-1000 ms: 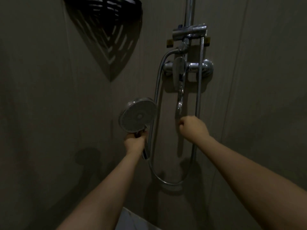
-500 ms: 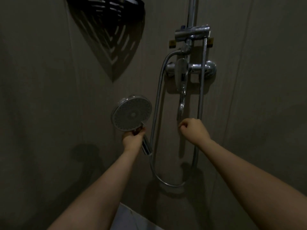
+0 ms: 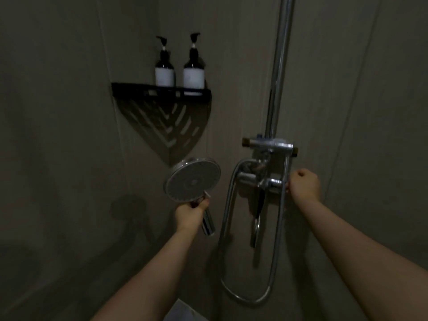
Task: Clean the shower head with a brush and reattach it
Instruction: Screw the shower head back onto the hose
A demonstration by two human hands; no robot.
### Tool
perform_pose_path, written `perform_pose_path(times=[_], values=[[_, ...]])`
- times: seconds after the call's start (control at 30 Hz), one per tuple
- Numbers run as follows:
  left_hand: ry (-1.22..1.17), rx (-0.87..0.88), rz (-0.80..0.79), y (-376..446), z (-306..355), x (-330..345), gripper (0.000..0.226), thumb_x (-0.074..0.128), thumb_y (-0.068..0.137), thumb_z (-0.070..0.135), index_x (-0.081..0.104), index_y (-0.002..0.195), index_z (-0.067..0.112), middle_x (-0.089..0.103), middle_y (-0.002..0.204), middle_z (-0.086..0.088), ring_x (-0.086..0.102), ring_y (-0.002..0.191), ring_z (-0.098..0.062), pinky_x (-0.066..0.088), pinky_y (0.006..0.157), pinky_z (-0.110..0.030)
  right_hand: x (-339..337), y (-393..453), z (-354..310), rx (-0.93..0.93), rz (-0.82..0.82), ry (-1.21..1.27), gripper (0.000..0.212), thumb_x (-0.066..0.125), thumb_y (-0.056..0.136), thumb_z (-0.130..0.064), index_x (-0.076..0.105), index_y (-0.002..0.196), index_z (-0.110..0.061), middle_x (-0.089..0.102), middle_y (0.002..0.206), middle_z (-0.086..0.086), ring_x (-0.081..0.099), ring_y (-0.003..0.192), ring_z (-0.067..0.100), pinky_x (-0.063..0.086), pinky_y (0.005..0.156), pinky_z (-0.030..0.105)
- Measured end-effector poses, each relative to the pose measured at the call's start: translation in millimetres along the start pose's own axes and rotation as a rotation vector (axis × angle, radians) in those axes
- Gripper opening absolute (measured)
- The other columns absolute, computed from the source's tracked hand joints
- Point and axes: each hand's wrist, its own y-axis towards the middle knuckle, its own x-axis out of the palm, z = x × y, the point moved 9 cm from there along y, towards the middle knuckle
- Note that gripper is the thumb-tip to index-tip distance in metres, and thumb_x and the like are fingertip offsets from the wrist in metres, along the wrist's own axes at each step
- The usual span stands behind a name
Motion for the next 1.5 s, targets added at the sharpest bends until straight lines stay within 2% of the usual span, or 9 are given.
perform_pose_path(times=[0.17, 0.5, 0.67, 0.8, 0.93, 1.03, 1.13, 1.37, 1.5], values=[[-0.042, -0.018, -0.022, 2, 84, 8, 0.03, 0.067, 0.079, 0.0, 0.064, 0.107, -0.01, 0.065, 0.114, -0.023, 0.056, 0.095, -0.016, 0.04, 0.081, -0.026, 1, 19, -62, 0.054, -0.077, -0.112, 0.023, 0.049, 0.088, -0.01, 0.068, 0.095, 0.0, 0.068, 0.099, 0.024, 0.063, 0.095, 0.037, 0.044, 0.075, 0.031], [-0.098, -0.115, -0.114, -9, 134, 72, 0.031, 0.062, 0.08, -0.007, 0.06, 0.11, -0.014, 0.062, 0.118, -0.026, 0.057, 0.101, -0.02, 0.043, 0.086, -0.028, -9, 28, -68, 0.208, -0.103, -0.176, 0.015, 0.06, 0.084, -0.008, 0.068, 0.094, 0.001, 0.068, 0.103, 0.025, 0.063, 0.101, 0.037, 0.047, 0.081, 0.033], [-0.094, -0.067, -0.163, -14, 145, 109, 0.032, 0.06, 0.08, -0.01, 0.058, 0.113, -0.013, 0.061, 0.117, -0.022, 0.056, 0.097, -0.018, 0.048, 0.076, -0.017, 6, 35, -31, 0.274, -0.228, -0.049, 0.021, 0.069, 0.079, -0.002, 0.052, 0.091, -0.008, 0.066, 0.092, 0.02, 0.061, 0.092, 0.029, 0.043, 0.073, 0.028], [-0.061, -0.061, -0.165, -10, 152, 127, 0.031, 0.062, 0.08, -0.008, 0.059, 0.111, -0.012, 0.06, 0.109, -0.012, 0.057, 0.094, -0.019, 0.049, 0.077, -0.018, 28, 45, -23, 0.265, -0.402, 0.027, 0.016, 0.057, 0.085, 0.007, 0.061, 0.1, 0.008, 0.058, 0.072, 0.007, 0.054, 0.07, 0.015, 0.037, 0.049, 0.004], [-0.036, -0.062, -0.167, -5, 158, 133, 0.028, 0.062, 0.081, -0.006, 0.061, 0.108, -0.012, 0.061, 0.102, -0.011, 0.059, 0.088, -0.02, 0.05, 0.066, -0.008, 36, 43, -9, 0.367, -0.46, 0.177, 0.02, 0.047, 0.09, 0.009, 0.058, 0.074, 0.004, 0.057, 0.051, 0.001, 0.048, 0.03, -0.005, 0.036, 0.036, 0.005], [-0.024, -0.064, -0.18, -5, 160, 134, 0.029, 0.061, 0.082, -0.004, 0.06, 0.11, -0.012, 0.063, 0.104, -0.012, 0.058, 0.095, -0.02, 0.05, 0.067, -0.009, 36, 42, 2, 0.406, -0.369, 0.276, 0.02, 0.049, 0.09, 0.007, 0.057, 0.075, -0.006, 0.057, 0.036, -0.008, 0.05, 0.032, -0.007, 0.037, 0.037, 0.004], [-0.019, -0.062, -0.17, -3, 166, 134, 0.03, 0.061, 0.082, -0.005, 0.059, 0.111, -0.012, 0.064, 0.114, -0.022, 0.057, 0.097, -0.02, 0.047, 0.087, -0.027, 38, 40, 8, 0.401, -0.298, 0.349, 0.027, 0.05, 0.088, 0.01, 0.056, 0.07, -0.01, 0.058, 0.037, -0.015, 0.053, 0.038, -0.005, 0.041, 0.045, 0.005], [-0.035, -0.065, -0.198, -2, 165, 139, 0.03, 0.061, 0.083, -0.003, 0.06, 0.112, -0.009, 0.063, 0.118, -0.021, 0.057, 0.098, -0.018, 0.045, 0.089, -0.027, 37, 39, 30, 0.411, -0.529, 0.142, 0.025, 0.062, 0.081, 0.007, 0.061, 0.067, -0.014, 0.064, 0.059, -0.002, 0.057, 0.064, 0.015, 0.045, 0.064, 0.026], [-0.038, -0.062, -0.204, -4, 157, 142, 0.028, 0.062, 0.081, -0.005, 0.062, 0.11, -0.009, 0.065, 0.112, -0.019, 0.063, 0.086, -0.013, 0.051, 0.073, -0.013, 37, 40, 25, 0.374, -0.436, 0.174, 0.03, 0.057, 0.081, 0.01, 0.06, 0.059, -0.011, 0.058, 0.038, -0.008, 0.054, 0.037, -0.001, 0.041, 0.041, 0.01]])
